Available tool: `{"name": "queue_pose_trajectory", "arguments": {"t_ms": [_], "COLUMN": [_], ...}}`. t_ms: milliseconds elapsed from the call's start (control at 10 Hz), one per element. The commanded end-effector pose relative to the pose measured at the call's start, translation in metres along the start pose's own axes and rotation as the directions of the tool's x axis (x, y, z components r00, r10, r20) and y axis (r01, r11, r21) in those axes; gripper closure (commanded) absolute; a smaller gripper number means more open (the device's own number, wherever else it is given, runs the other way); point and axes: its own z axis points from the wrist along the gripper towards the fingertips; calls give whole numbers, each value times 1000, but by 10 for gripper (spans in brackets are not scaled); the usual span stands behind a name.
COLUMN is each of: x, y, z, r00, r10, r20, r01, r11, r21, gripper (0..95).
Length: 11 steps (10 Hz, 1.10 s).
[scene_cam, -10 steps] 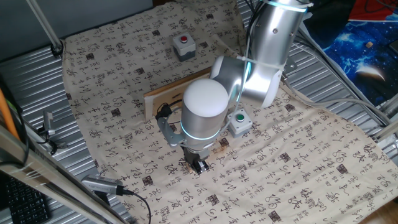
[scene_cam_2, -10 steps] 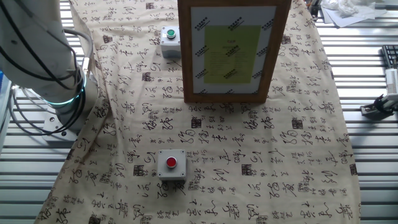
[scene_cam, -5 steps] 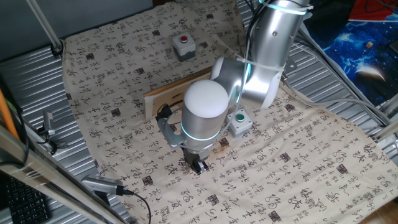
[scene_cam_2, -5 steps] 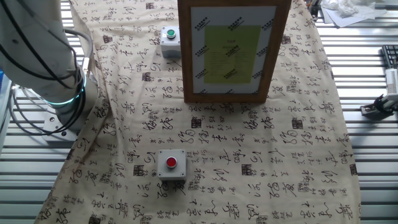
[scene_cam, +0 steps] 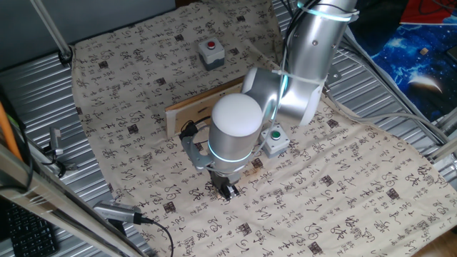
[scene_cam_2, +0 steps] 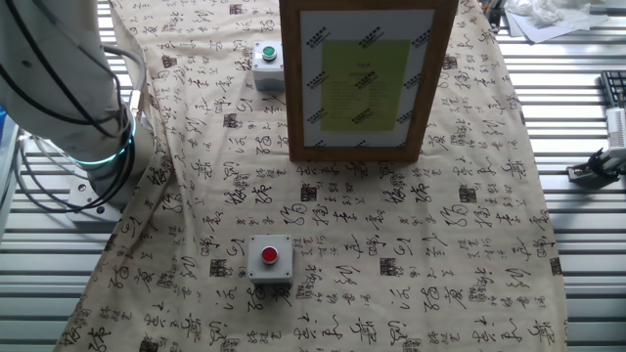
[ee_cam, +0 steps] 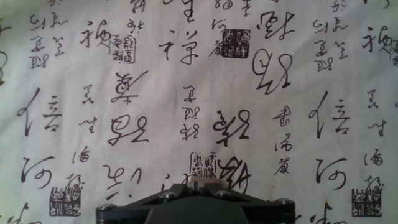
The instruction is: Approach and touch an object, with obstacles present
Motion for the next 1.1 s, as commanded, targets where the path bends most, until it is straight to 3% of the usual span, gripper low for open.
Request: {"name": "queue_pose_trajectory", "arguments": {"t_ms": [100,1100], "x": [0,0], "y": [-1,0], "z": [1,4], "r00": [1000,1000], "r10": [-1,2], "r20": [1,12], "r01": [1,-2], "r11": [1000,1000], "r21": [2,1], "gripper": [950,950]}}
